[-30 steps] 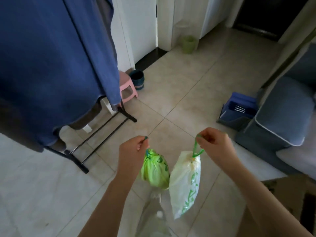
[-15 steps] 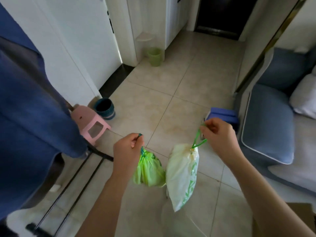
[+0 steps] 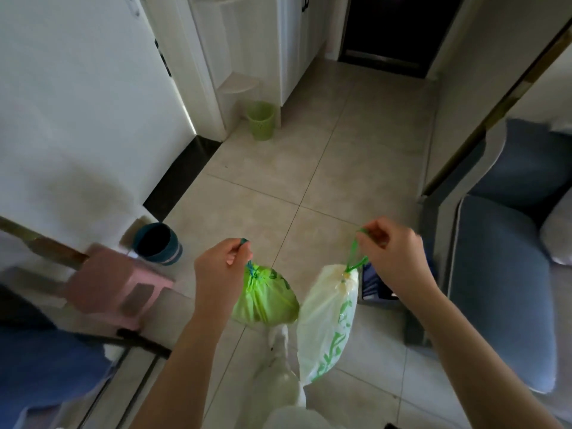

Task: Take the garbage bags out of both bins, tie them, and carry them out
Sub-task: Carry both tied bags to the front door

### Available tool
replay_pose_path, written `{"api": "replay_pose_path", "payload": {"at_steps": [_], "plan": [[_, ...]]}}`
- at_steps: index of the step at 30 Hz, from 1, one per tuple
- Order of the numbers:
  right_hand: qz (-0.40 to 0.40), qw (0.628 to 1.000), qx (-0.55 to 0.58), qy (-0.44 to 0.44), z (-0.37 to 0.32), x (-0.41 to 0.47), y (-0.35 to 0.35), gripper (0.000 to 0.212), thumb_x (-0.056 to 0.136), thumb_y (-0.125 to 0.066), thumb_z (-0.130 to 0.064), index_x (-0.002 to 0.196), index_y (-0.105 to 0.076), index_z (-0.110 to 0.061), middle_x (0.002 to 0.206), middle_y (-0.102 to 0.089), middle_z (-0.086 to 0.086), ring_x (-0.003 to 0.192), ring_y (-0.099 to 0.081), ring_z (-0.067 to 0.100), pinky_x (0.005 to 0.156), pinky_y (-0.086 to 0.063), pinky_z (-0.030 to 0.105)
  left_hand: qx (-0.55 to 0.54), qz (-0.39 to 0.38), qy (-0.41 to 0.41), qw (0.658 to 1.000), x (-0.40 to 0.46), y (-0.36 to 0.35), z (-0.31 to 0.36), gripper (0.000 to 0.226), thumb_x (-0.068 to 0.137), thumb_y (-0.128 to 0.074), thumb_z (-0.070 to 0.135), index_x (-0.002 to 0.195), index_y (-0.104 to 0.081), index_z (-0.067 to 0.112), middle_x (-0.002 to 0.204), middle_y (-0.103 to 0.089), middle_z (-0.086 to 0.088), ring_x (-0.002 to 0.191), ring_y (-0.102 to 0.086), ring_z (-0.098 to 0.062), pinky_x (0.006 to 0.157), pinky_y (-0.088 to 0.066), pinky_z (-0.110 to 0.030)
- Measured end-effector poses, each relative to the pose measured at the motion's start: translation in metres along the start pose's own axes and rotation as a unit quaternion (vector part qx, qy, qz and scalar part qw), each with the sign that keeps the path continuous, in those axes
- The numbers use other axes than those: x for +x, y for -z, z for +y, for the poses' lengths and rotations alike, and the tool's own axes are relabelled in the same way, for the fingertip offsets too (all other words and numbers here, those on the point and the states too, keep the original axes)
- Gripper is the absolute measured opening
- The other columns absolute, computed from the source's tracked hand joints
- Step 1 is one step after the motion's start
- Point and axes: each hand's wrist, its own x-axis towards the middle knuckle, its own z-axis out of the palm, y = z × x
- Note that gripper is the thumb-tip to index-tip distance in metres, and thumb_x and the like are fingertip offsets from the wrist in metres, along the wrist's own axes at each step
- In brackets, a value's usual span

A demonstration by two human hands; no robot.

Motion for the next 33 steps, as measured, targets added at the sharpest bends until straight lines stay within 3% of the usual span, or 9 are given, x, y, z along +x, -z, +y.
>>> {"api": "replay_pose_path", "payload": {"at_steps": [5,12,18,22,27,31,33], "plan": [[0.035,0.999,-0.014,-0.014,-0.002,0.118,0.002,0.006,0.086,-0.065,-0.02,0.082,-0.065,-0.016,0.067,-0.058,-0.017,0.065,-0.053,-0.001,0.057,-0.038,0.004,-0.002,-0.029,-0.022,0.999,0.108,-0.057,0.015,0.01,0.086,-0.065,0.014,0.078,-0.071,0.014,0.066,-0.068,0.009,0.069,-0.061,0.01,0.06,-0.039,-0.003],[0.08,0.996,-0.022,-0.04,-0.006,0.285,0.02,0.007,0.086,-0.064,-0.017,0.081,-0.064,-0.014,0.067,-0.057,-0.014,0.065,-0.052,0.0,0.057,-0.037,0.008,-0.005,-0.071,-0.078,0.994,0.275,-0.137,0.062,0.009,0.085,-0.067,0.012,0.076,-0.07,0.011,0.065,-0.068,0.008,0.063,-0.06,0.015,0.061,-0.044,-0.01],[0.085,0.994,-0.012,-0.062,0.011,0.424,0.03,0.006,0.087,-0.063,-0.016,0.082,-0.063,-0.016,0.073,-0.062,-0.006,0.068,-0.056,0.003,0.058,-0.039,0.011,-0.012,-0.095,-0.094,0.991,0.404,-0.214,0.102,0.011,0.087,-0.065,0.014,0.077,-0.07,0.013,0.066,-0.069,0.008,0.069,-0.066,-0.002,0.063,-0.047,-0.016],[0.085,0.994,-0.011,-0.061,0.024,0.524,0.041,0.005,0.087,-0.063,-0.015,0.082,-0.064,-0.014,0.074,-0.063,-0.005,0.069,-0.057,0.003,0.057,-0.039,0.006,-0.013,-0.086,-0.1,0.991,0.492,-0.269,0.128,0.011,0.086,-0.066,0.011,0.076,-0.07,0.014,0.064,-0.067,0.009,0.065,-0.063,0.007,0.061,-0.044,-0.012],[0.068,0.995,-0.009,-0.074,0.034,0.649,0.066,0.005,0.087,-0.062,-0.016,0.085,-0.066,-0.014,0.077,-0.065,-0.005,0.073,-0.059,0.006,0.058,-0.039,0.01,-0.02,-0.076,-0.084,0.993,0.6,-0.328,0.164,0.01,0.084,-0.066,0.012,0.075,-0.07,0.014,0.065,-0.068,0.008,0.065,-0.066,-0.008,0.065,-0.054,-0.032],[0.078,0.994,-0.017,-0.076,0.037,0.748,0.082,0.007,0.087,-0.062,-0.017,0.086,-0.066,-0.011,0.08,-0.067,0.001,0.075,-0.061,0.014,0.059,-0.041,0.012,-0.008,-0.086,-0.094,0.992,0.684,-0.374,0.201,0.012,0.084,-0.065,0.012,0.073,-0.07,0.011,0.067,-0.071,-0.001,0.067,-0.063,-0.012,0.062,-0.044,-0.02],[0.085,0.993,-0.027,-0.073,0.04,0.794,0.088,0.008,0.087,-0.062,-0.016,0.086,-0.066,-0.009,0.081,-0.067,0.004,0.074,-0.06,0.017,0.058,-0.039,0.011,-0.011,-0.096,-0.099,0.99,0.725,-0.398,0.219,0.014,0.085,-0.064,0.013,0.073,-0.07,0.011,0.067,-0.071,-0.002,0.069,-0.063,-0.012,0.062,-0.044,-0.022]]}}
